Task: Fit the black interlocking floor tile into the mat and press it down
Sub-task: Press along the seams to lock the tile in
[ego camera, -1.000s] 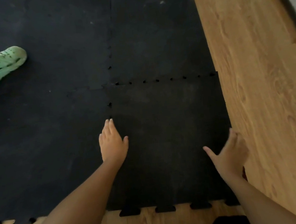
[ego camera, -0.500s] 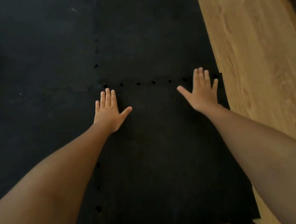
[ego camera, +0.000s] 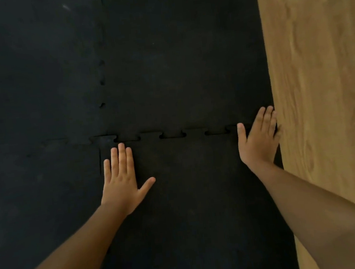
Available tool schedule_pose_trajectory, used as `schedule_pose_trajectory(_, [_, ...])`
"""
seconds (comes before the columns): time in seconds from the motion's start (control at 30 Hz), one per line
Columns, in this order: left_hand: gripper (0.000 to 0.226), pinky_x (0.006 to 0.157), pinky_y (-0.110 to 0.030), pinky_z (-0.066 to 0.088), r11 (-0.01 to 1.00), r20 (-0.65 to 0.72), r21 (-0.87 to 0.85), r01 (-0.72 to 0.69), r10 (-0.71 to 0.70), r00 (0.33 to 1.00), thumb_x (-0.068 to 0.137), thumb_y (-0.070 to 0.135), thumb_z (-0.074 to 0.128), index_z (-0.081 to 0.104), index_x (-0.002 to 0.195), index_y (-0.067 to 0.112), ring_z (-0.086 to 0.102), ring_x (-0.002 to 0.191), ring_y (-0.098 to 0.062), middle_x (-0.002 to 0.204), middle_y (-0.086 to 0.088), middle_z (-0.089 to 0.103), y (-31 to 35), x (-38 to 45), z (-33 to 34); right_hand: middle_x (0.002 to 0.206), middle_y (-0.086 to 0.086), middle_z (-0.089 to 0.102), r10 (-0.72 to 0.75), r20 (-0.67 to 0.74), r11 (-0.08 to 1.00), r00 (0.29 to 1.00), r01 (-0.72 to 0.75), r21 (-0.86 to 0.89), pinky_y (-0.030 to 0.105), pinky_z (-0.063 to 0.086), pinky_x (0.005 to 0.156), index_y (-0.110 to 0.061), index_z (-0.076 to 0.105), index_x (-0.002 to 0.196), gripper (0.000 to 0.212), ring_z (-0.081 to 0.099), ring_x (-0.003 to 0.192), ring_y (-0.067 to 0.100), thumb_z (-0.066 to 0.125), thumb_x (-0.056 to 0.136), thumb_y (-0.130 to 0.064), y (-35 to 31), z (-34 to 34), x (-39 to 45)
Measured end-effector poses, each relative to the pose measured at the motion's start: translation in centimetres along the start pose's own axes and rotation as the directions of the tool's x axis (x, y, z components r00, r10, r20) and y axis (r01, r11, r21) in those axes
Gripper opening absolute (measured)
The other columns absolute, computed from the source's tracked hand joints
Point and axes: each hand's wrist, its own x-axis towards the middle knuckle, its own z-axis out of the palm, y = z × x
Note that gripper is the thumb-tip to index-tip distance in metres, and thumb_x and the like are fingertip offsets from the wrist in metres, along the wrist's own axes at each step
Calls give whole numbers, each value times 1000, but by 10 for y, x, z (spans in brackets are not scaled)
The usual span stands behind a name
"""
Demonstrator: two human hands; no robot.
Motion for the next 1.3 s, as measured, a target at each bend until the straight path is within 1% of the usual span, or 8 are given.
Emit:
schedule_pose_trajectory(0.13, [104,117,-44,-14,999,31,24,21,-22,999,76,80,8,-31,142,10,-38,138,-23,151,-7,-39,5,-1,-8,165,17,2,-242,-34,970,970,241,-29,56,8,120,-6,4,156,71,1,151,29,29,101,-44,2,-11,6])
schedule_pose_trajectory(0.23, [103,116,-43,-16,999,-3,43,20,-20,1000,79,79,11,-29,144,10,-37,138,-23,152,-7,-37,4,-1,-7,165,12,2,-577,-20,816,816,576,-56,51,1,120,-9,3,157,71,-2,151,24,30,100,-42,-32,-11,15])
schedule_pose_trajectory(0.37, [103,117,-42,-14,999,-46,41,-1,3,999,79,79,11,-27,145,10,-34,140,-22,154,-7,-34,3,-3,-3,165,10,9,-405,-24,913,914,406,44,50,2,121,-11,6,156,70,1,151,22,21,99,-49,-68,-6,14])
schedule_pose_trajectory(0.7, [111,120,-43,-3,998,17,43,-39,38,999,77,78,31,-21,148,11,-23,144,-25,158,-8,-25,1,-2,-25,165,12,5,-431,18,902,902,432,-19,55,6,120,-12,3,156,68,-2,151,26,19,100,-47,-67,-13,13])
schedule_pose_trajectory(0.83, [116,118,-41,5,994,114,10,-108,106,988,77,64,60,-17,150,16,-17,146,-23,159,-6,-23,-14,-1,-46,165,11,4,-678,45,735,734,675,58,52,2,120,-9,6,156,73,1,151,26,23,98,-51,-111,-14,-36])
schedule_pose_trajectory(1.1, [130,118,-42,5,997,139,57,-54,46,989,69,57,72,-19,147,8,-16,146,-29,158,-12,-25,-7,10,-41,151,-2,-38,-603,359,777,712,625,66,45,-25,109,-20,-25,148,107,-44,134,12,2,73,-91,-127,-5,-28])
schedule_pose_trajectory(1.2, [129,118,-44,6,998,183,53,-26,16,983,71,51,75,-20,147,6,-17,146,-30,157,-13,-25,0,10,-50,152,3,-36,-617,351,756,704,655,15,48,-20,112,-14,-21,151,106,-36,139,19,14,80,-84,-139,-24,-37])
schedule_pose_trajectory(1.3, [128,118,-44,6,999,156,40,-25,19,988,71,50,75,-18,147,6,-17,146,-30,158,-13,-24,-2,9,-48,160,7,-23,-794,225,582,566,813,8,48,-13,117,-12,-14,155,90,-22,147,21,11,90,-71,-178,-27,-67])
